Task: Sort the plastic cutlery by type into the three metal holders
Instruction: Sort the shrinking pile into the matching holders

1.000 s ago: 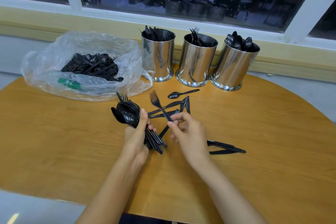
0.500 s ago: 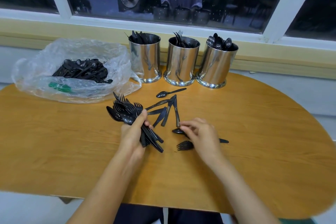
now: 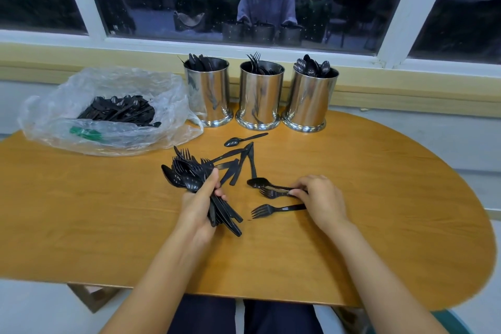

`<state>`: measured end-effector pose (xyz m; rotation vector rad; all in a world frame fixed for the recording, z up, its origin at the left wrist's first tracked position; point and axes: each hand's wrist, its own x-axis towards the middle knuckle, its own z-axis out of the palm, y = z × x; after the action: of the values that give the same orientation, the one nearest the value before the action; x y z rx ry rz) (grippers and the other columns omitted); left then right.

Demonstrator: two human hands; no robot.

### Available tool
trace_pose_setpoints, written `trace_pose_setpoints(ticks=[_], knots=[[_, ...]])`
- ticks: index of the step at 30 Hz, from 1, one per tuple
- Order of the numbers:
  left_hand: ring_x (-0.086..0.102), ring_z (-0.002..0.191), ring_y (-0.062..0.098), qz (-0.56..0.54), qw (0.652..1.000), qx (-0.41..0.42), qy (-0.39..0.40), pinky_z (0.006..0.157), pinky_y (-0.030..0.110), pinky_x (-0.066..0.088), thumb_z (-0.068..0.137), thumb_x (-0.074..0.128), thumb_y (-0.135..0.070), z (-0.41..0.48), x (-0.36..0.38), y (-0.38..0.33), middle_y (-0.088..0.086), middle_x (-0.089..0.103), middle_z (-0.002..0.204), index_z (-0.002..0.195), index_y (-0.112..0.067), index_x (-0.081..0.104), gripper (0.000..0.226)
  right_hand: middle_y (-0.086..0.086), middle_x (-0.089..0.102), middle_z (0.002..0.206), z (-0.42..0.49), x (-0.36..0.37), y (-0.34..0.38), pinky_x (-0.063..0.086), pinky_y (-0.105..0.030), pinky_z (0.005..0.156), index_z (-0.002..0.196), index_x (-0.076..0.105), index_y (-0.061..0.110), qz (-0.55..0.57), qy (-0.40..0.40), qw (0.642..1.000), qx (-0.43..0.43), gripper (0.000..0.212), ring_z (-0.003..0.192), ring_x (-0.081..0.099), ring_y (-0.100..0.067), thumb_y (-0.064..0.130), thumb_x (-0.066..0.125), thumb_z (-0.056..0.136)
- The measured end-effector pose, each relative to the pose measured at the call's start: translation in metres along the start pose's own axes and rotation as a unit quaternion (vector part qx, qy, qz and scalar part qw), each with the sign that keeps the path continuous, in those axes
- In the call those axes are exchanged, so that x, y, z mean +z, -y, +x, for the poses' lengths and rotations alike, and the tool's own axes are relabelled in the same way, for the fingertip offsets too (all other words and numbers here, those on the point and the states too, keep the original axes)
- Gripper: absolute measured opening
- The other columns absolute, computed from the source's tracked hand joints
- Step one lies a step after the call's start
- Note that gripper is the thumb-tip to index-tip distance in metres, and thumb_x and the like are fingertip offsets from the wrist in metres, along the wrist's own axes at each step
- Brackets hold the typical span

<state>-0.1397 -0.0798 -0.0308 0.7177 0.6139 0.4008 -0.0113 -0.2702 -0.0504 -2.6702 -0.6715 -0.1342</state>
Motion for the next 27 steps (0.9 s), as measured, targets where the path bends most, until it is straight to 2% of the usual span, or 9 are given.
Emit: trace_pose_setpoints(ticks=[5,8,10,12,14,16,20,24,27], knots=[[0.043,0.053,0.008,0.006,1.0,-0.008,0.012,0.056,0.023,0.045,0.072,0.075,-0.033,0.017,0.006,0.005,-0.004,0.046,0.061,0.078,-0.013,0.056,0.029,0.012,0.065,0.092,0.016,0.001,0.015,0.037,-0.025,0.063,0.099,0.072,0.025,0.106,-0.135,0.984,0.049,0.014,0.092,0.054,-0.01,0.032,0.061,0.094],[0.04,0.053,0.007,0.005,1.0,-0.005,0.015,0.058,0.023,0.042,0.068,0.075,-0.038,0.034,0.021,0.005,-0.005,0.042,0.062,0.078,-0.015,0.055,0.032,0.014,0.064,0.074,0.024,-0.001,0.047,0.041,-0.012,0.059,0.093,0.073,0.025,0.327,-0.116,0.936,0.061,0.006,0.07,0.056,0.002,0.026,0.07,0.088],[0.041,0.051,0.007,0.007,1.0,0.011,0.019,0.057,0.023,0.042,0.068,0.074,-0.038,0.047,0.033,0.002,-0.005,0.043,0.06,0.078,-0.014,0.055,0.032,0.012,0.065,0.067,0.028,0.001,0.071,0.044,-0.013,0.058,0.083,0.071,0.029,0.39,-0.097,0.915,0.044,0.006,0.064,0.054,0.005,0.024,0.074,0.084],[0.05,0.054,0.013,0.033,0.999,0.029,0.016,0.062,0.029,0.047,0.067,0.072,-0.041,0.061,0.044,-0.003,-0.002,0.047,0.057,0.077,-0.011,0.058,0.035,0.014,0.066,0.068,0.034,0.007,0.089,0.045,-0.017,0.056,0.077,0.07,0.031,0.4,-0.085,0.913,0.012,0.009,0.061,0.053,0.001,0.026,0.075,0.083],[0.066,0.072,0.028,0.064,0.997,0.044,0.018,0.08,0.043,0.055,0.067,0.073,-0.045,0.074,0.052,-0.013,0.004,0.058,0.062,0.08,-0.007,0.064,0.041,0.018,0.065,0.07,0.042,0.013,0.101,0.043,-0.019,0.057,0.078,0.07,0.031,0.378,-0.083,0.922,-0.026,0.006,0.063,0.053,-0.002,0.03,0.074,0.083],[0.07,0.075,0.027,0.065,0.996,0.044,0.037,0.087,0.047,0.055,0.068,0.076,-0.038,0.085,0.056,-0.025,0.003,0.064,0.066,0.085,-0.008,0.066,0.036,0.028,0.06,0.077,0.052,0.02,0.103,0.041,-0.016,0.063,0.082,0.07,0.033,0.327,-0.098,0.937,-0.07,0.005,0.075,0.052,-0.003,0.033,0.074,0.082],[0.052,0.052,0.012,0.092,0.993,0.037,0.072,0.058,0.03,0.048,0.068,0.076,-0.024,0.105,0.05,-0.039,0.0,0.051,0.059,0.083,-0.009,0.058,0.028,0.029,0.063,0.086,0.072,0.024,0.099,0.038,-0.011,0.072,0.09,0.075,0.034,0.28,-0.081,0.94,-0.176,0.017,0.086,0.05,-0.002,0.047,0.066,0.083],[0.046,0.054,0.014,0.096,0.989,0.028,0.11,0.059,0.029,0.043,0.085,0.069,-0.016,0.114,0.04,-0.043,0.002,0.045,0.06,0.094,-0.008,0.062,0.013,0.018,0.069,0.081,0.107,0.009,0.095,0.041,-0.012,0.07,0.086,0.074,0.031,0.438,-0.098,0.891,-0.075,0.008,0.083,0.059,-0.005,0.031,0.066,0.086],[0.045,0.054,0.015,0.102,0.974,-0.015,0.2,0.059,0.03,0.042,0.079,0.072,-0.018,0.108,0.038,-0.045,0.007,0.044,0.063,0.069,-0.009,0.061,0.017,0.01,0.069,0.082,0.129,0.005,0.092,0.046,-0.015,0.068,0.096,0.072,0.023,0.514,-0.032,0.857,0.026,0.015,0.08,0.06,-0.005,0.032,0.062,0.089]])
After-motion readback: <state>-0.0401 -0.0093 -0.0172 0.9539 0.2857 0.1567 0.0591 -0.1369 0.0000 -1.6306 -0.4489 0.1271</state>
